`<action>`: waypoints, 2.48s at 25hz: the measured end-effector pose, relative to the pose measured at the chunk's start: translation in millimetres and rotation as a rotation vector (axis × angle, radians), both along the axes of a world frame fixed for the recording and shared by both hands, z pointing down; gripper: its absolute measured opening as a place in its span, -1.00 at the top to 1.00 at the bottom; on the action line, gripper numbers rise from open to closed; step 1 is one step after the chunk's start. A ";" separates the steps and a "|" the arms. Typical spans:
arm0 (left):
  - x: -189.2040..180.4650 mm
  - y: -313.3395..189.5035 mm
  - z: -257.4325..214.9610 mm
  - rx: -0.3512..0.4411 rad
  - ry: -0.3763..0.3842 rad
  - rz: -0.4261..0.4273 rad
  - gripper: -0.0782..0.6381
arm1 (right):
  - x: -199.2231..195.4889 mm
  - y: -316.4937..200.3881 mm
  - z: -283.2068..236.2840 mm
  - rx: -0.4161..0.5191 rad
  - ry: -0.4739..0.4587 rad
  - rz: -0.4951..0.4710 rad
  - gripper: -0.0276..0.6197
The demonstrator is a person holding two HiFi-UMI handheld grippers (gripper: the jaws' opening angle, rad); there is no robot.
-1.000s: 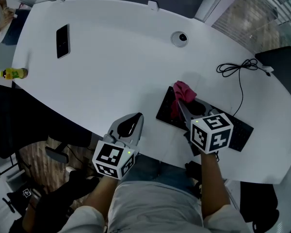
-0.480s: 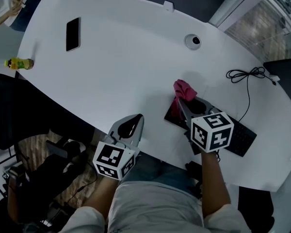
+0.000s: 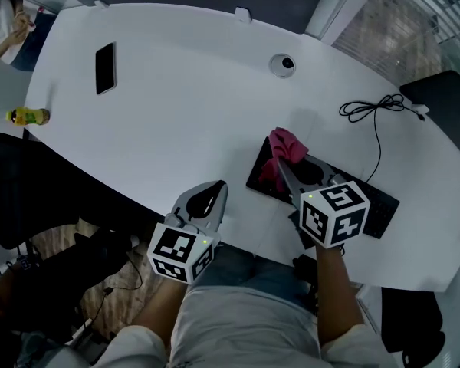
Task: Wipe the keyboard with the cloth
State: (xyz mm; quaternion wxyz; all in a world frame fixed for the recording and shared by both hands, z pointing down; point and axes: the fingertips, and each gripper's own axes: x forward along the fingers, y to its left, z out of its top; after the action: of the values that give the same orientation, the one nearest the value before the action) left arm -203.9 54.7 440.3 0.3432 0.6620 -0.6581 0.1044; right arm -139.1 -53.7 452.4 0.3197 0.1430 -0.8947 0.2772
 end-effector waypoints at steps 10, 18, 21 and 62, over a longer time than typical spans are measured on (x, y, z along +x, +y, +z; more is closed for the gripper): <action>79.5 -43.0 -13.3 0.039 -0.005 0.183 0.75 | 95.6 -19.2 -19.3 0.006 -0.030 0.177 0.73; 163.3 -69.1 -22.1 0.060 0.002 0.322 0.75 | 199.8 -32.8 -32.1 0.032 -0.025 0.320 0.73; 194.4 -76.0 -23.7 0.063 0.006 0.375 0.75 | 239.4 -37.6 -33.9 0.042 -0.016 0.376 0.73; 282.3 -98.8 -7.8 0.030 0.008 0.386 0.75 | 390.2 -71.6 25.3 -0.002 0.125 0.500 0.73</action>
State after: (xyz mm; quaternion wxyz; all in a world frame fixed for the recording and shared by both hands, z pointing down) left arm 78.4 -44.1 432.5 0.3097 0.7814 -0.5188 0.1560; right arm 251.1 -125.3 477.7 0.2958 0.3766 -0.8098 0.3389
